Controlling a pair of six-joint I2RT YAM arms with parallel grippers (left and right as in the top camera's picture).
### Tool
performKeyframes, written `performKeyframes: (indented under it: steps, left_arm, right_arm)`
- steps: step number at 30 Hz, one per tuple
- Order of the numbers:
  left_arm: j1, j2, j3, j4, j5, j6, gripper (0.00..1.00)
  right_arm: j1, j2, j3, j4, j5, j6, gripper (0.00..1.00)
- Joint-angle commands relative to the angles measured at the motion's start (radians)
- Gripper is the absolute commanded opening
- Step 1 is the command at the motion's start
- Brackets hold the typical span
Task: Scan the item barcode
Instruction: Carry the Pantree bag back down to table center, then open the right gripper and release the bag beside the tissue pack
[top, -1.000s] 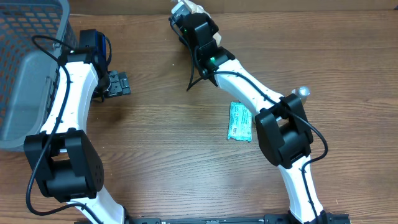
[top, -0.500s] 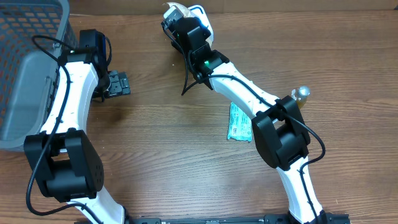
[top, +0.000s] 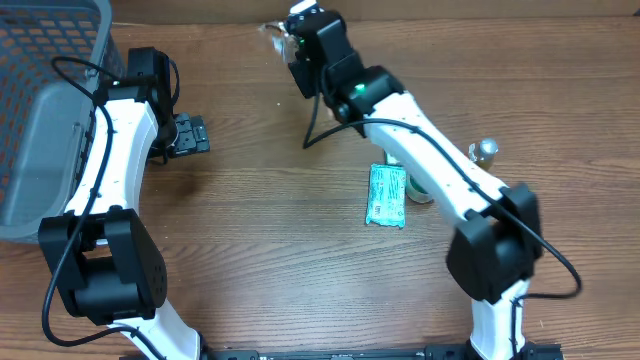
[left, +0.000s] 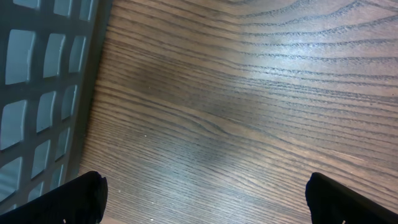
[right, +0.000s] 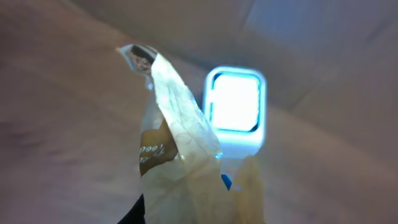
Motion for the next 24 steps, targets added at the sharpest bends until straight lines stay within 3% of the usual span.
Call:
performKeyframes:
  steps: [1, 5, 8, 13, 18, 20, 22, 24]
  left_arm:
    - [0.000, -0.006, 0.011, 0.001, -0.006, -0.003, 1.00]
    - [0.000, -0.006, 0.011, 0.001, -0.006, -0.003, 1.00]
    - [0.000, -0.006, 0.011, 0.001, -0.006, -0.003, 1.00]
    - [0.000, -0.006, 0.011, 0.001, -0.006, -0.003, 1.00]
    - [0.000, -0.006, 0.011, 0.001, -0.006, -0.003, 1.00]
    - [0.000, -0.006, 0.011, 0.001, -0.006, -0.003, 1.00]
    - [0.000, -0.006, 0.011, 0.001, -0.006, -0.003, 1.00]
    - [0.000, -0.006, 0.011, 0.001, -0.006, -0.003, 1.00]
  right_arm:
    - [-0.051, -0.034, 0.018, -0.116, -0.302, 0.211, 0.04]
    - [-0.105, -0.034, 0.018, -0.305, -0.655, 0.251, 0.04]
    - [-0.138, -0.034, 0.017, -0.452, -0.814, 0.237, 0.04]
    - [-0.151, -0.034, 0.009, -0.627, -0.759, 0.183, 0.05]
    - [-0.151, -0.034, -0.038, -0.652, -0.607, 0.183, 0.09]
    - [-0.151, -0.033, -0.058, -0.652, -0.575, 0.183, 0.16]
    - [-0.151, -0.032, -0.074, -0.651, -0.566, 0.183, 0.30]
    - [-0.151, -0.032, -0.089, -0.642, -0.561, 0.183, 0.58]
